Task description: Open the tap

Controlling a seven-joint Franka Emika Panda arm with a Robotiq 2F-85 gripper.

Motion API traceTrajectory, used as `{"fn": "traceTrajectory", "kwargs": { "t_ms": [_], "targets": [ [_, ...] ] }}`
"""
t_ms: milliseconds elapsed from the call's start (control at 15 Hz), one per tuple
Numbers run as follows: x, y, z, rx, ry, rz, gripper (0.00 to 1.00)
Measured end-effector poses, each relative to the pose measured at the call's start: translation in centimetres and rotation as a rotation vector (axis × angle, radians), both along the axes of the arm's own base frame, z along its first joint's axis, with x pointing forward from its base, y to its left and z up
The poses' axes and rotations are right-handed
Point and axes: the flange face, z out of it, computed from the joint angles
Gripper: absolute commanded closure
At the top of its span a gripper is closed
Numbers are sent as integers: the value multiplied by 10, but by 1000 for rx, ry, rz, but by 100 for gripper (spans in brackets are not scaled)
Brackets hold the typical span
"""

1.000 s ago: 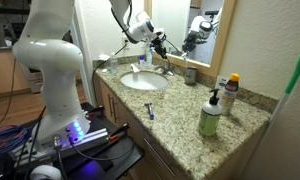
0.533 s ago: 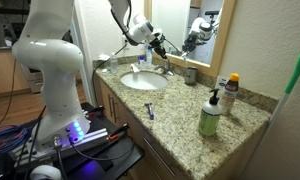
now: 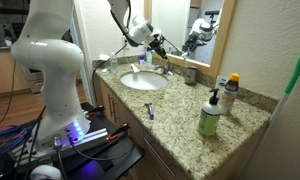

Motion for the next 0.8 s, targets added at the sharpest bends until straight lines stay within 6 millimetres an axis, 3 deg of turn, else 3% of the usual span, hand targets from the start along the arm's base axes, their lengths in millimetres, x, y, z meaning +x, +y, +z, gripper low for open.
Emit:
{"fn": "traceTrajectory", "kwargs": {
  "t_ms": [267, 467, 800],
  "targets": [
    [4, -21, 8, 50, 109, 16, 0],
    [-6, -58, 18, 93, 249, 33, 0],
    [-28, -128, 58, 208, 443, 122, 0]
  ]
}}
